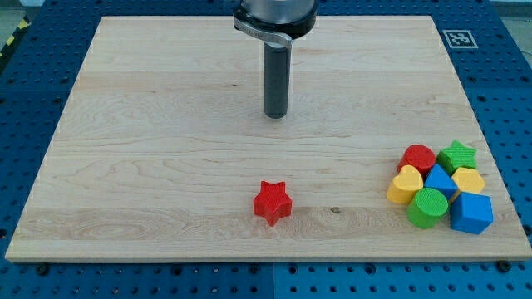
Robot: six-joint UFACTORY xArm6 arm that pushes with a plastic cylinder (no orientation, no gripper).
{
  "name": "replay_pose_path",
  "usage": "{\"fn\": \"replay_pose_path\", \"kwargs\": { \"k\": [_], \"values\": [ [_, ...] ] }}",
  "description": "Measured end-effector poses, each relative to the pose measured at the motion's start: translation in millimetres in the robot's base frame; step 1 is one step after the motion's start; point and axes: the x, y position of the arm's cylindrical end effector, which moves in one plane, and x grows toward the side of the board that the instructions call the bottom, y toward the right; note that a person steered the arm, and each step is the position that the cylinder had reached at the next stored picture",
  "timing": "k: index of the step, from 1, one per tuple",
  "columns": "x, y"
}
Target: Slide the yellow hexagon along with the red circle
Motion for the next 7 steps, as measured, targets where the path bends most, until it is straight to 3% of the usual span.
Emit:
{"fn": "replay_pose_path", "kwargs": {
  "k": [6, 7],
  "values": [
    [5, 6],
    [3, 74]
  ]
}}
